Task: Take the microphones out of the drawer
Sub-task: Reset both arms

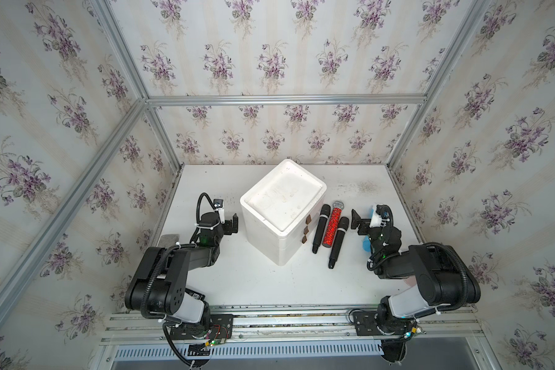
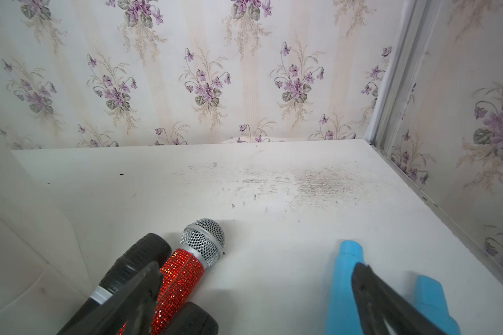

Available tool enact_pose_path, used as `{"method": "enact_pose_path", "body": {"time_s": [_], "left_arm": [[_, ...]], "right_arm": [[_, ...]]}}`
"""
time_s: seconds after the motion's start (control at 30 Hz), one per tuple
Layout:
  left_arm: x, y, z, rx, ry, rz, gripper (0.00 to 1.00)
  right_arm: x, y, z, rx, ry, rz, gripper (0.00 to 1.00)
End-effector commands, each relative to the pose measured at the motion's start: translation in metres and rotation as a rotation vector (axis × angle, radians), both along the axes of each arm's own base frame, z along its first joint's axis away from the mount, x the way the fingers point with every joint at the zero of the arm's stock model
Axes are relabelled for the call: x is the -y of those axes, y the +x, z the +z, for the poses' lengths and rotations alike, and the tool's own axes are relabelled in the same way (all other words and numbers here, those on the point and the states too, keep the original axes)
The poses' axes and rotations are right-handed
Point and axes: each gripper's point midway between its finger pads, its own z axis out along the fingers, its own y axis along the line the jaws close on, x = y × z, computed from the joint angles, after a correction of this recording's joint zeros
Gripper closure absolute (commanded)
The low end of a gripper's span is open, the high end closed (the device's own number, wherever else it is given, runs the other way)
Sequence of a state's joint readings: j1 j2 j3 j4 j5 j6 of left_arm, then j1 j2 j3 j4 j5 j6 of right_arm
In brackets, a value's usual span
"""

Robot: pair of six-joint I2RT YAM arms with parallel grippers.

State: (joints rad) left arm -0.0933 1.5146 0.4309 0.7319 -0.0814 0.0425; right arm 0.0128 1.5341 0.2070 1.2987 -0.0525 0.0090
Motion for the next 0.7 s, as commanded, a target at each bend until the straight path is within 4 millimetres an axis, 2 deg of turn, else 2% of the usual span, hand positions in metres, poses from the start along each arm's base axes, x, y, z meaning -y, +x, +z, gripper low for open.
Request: {"method": "enact_pose_path", "body": {"time_s": [0.0,0.37,0.4,0.67], "left_arm": [[-0.001,0.002,0.004,0.019,0.0,0.006,0.01],[-0.001,0.002,0.004,0.018,0.001,0.007,0.01],[-0.001,0.002,0.004,0.019,0.001,0.006,0.01],[-0.001,0.002,0.004,0.018,0.0,0.007,0.01]], "right_arm": [[0.007,0.001,-0.001,-0.005,0.006,-0.042,0.0],[0.009,-0.003,-0.002,-0.003,0.01,-0.056,0.0],[0.011,-0.004,0.004,0.026,0.013,-0.065,0.0],[0.014,-0.009,0.007,0.045,0.019,-0.083,0.0]]}}
